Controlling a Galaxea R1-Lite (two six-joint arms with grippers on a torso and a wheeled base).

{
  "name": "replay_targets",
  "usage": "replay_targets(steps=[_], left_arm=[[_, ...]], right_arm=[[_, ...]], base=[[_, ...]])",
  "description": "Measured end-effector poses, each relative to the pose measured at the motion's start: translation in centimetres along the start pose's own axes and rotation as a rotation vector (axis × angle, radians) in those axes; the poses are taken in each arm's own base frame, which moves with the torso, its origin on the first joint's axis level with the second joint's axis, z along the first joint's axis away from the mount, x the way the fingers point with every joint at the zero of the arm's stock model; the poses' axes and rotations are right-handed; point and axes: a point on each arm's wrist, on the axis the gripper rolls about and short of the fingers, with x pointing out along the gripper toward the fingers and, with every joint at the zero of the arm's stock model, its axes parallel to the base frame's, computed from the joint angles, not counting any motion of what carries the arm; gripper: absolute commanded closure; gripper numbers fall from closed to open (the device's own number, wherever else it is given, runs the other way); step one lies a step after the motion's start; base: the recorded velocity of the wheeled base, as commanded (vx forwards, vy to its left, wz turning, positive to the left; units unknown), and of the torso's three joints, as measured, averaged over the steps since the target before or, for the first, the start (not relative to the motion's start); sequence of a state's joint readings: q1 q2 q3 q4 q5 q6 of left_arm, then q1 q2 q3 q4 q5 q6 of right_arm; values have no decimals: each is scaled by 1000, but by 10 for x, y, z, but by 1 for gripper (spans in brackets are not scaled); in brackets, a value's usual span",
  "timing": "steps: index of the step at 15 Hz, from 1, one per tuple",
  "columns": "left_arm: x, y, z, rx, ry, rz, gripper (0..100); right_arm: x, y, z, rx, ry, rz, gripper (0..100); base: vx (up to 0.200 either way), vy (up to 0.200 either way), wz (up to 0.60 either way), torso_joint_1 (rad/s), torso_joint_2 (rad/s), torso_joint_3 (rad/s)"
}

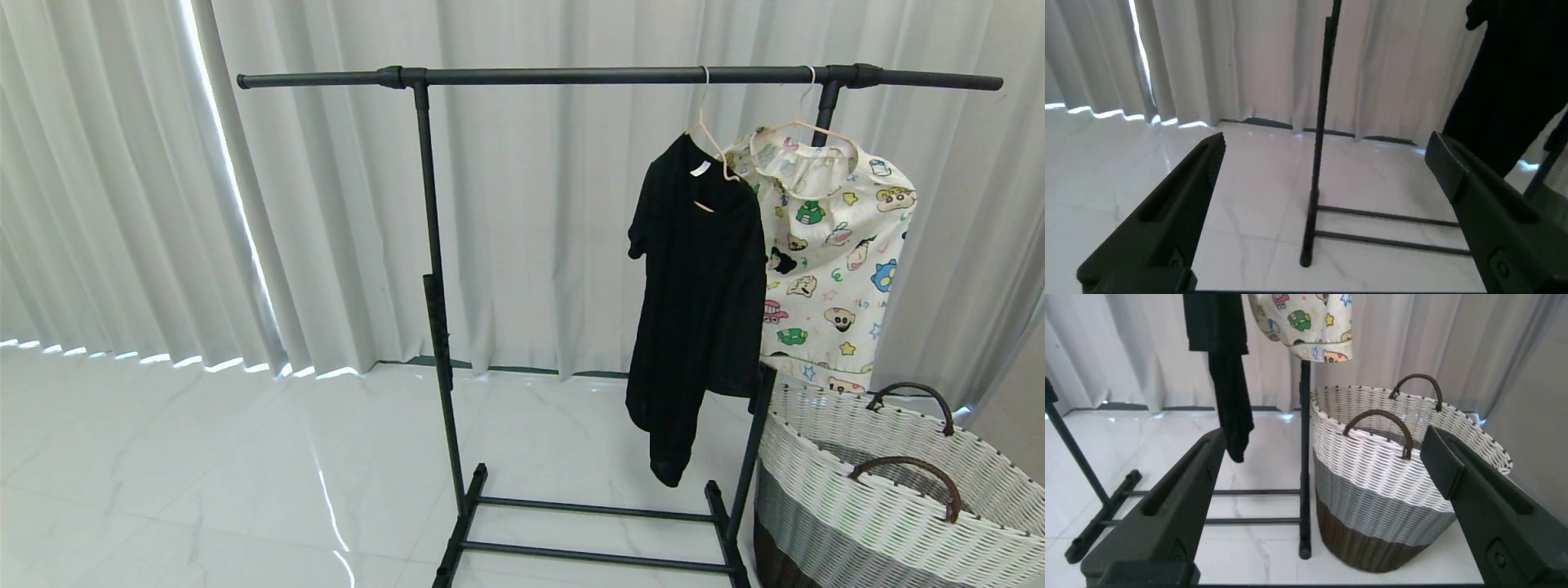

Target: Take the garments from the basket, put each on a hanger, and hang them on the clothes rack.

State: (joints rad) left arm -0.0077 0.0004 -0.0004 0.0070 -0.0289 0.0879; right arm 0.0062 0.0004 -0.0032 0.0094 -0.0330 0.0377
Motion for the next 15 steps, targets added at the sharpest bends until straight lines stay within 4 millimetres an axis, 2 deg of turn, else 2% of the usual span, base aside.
replay_targets(steps=[1,3,15], left_arm=[[0,0,0,36,0,-6,0],[0,0,0,-15,1,-8,0],[0,0,0,-30,0,-5,0]], right_arm=[[0,0,0,0,0,0,0],[0,0,0,0,0,0,0],[0,0,0,1,0,0,0]], base=[[0,0,0,0,0,0],[0,0,0,0,0,0],[0,0,0,0,0,0]])
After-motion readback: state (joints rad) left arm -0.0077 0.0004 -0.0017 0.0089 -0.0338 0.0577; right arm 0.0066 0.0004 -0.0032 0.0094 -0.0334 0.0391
